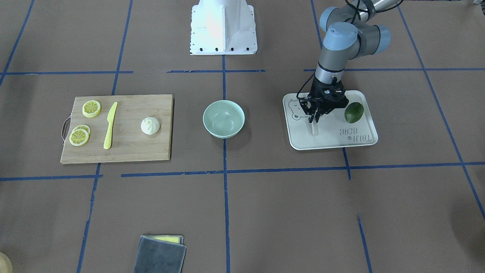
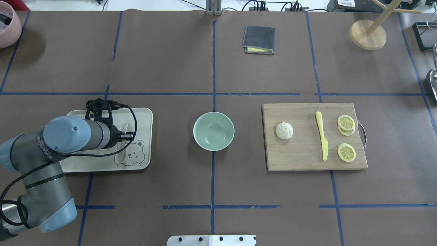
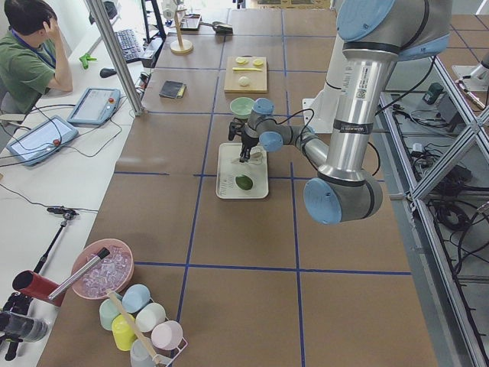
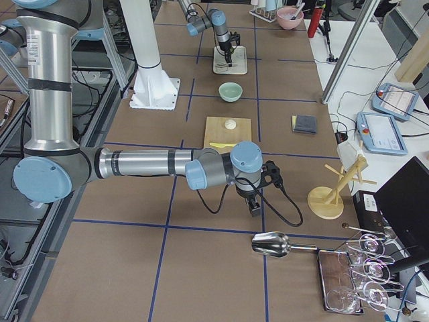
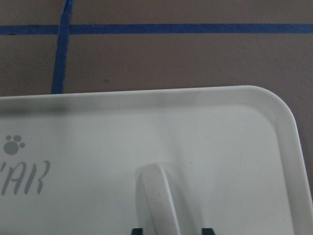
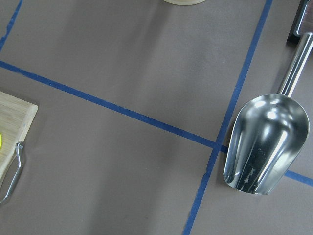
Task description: Put spoon and bun in bowl
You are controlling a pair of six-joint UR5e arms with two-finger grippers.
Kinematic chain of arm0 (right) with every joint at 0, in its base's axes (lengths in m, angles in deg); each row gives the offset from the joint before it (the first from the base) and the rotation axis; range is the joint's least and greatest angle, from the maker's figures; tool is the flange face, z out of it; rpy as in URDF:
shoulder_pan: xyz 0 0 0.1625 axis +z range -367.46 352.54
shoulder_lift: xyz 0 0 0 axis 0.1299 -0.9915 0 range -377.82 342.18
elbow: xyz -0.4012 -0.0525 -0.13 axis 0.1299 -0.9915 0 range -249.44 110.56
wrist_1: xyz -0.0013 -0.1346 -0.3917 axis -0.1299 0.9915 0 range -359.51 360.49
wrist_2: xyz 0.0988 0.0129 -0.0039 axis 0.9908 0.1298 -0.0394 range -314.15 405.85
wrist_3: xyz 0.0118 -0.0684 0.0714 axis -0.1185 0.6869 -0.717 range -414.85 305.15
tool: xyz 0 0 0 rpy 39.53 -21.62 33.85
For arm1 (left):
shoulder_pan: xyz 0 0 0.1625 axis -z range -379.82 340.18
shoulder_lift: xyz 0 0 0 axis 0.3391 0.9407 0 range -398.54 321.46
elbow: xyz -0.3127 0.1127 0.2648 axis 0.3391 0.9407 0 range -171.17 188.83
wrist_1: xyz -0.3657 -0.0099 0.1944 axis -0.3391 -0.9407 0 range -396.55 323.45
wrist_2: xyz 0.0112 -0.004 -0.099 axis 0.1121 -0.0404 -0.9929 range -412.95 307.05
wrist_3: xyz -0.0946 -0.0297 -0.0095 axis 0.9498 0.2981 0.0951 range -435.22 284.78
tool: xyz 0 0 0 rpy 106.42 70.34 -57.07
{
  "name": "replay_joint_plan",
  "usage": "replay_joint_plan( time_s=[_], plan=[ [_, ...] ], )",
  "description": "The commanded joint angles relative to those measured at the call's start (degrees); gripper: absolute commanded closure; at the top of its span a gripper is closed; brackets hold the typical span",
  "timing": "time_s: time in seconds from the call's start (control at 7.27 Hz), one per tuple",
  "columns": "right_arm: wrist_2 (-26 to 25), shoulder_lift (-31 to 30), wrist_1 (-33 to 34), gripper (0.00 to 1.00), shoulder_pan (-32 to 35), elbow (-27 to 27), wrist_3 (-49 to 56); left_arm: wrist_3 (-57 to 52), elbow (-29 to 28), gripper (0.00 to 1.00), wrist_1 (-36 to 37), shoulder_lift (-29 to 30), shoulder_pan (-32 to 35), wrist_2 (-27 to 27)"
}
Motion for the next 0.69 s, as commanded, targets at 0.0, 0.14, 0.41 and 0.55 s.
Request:
replay_joint_plan(
  time_s=[0.0,0.14,0.41,0.55],
  plan=[
    [0.0,0.1,0.0,0.00,0.0,0.0,0.0,0.0,1.1,1.00,0.0,0.1,0.1,0.0],
    [-0.1,0.1,0.0,0.00,0.0,0.0,0.0,0.8,3.2,1.00,0.1,0.2,0.4,-0.2],
    [-0.1,0.1,0.0,0.00,0.0,0.0,0.0,13.9,3.4,1.00,9.6,8.4,0.1,0.0],
    [-0.1,0.1,0.0,0.00,0.0,0.0,0.0,21.1,3.1,1.00,18.6,16.0,-0.1,2.4]
  ],
)
